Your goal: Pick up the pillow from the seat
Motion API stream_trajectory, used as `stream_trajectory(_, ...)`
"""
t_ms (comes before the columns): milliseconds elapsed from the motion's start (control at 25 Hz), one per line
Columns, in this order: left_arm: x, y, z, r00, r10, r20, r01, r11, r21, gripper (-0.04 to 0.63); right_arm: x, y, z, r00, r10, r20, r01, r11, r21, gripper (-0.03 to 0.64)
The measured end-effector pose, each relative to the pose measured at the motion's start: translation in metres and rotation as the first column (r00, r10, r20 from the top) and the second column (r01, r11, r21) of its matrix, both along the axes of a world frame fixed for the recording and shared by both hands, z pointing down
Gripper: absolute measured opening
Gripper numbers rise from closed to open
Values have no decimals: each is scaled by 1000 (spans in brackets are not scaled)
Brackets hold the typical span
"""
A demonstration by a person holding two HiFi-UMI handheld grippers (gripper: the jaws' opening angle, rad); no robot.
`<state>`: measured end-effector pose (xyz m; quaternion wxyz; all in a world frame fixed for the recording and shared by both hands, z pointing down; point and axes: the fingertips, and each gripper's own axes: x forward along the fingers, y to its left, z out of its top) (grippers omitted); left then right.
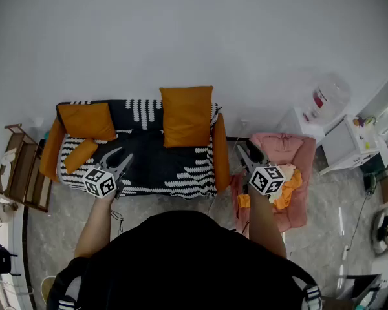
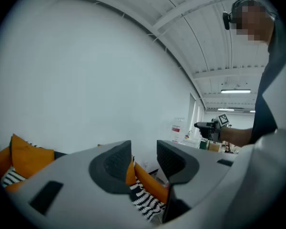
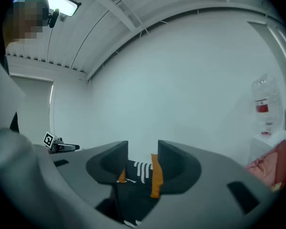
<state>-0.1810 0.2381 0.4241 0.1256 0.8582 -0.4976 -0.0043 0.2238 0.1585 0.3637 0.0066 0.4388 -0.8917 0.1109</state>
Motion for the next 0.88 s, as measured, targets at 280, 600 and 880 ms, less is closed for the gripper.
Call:
stream_trajectory(280,-7,-19,-3,997,73,1,-73,997,10,173,-30,0,8,1000,14,2,-14,1000,-23,189)
stream_trajectory(600,-36,-19,9,992,123,-4,-123,992,-18,173,-65,3,8,998,24,52,-23,999,-32,196)
stream_trajectory(880,-58,-17,21,989,148,-10,-148,988,-34,173,-93,8,17,998,42,45,-39,998,-55,195)
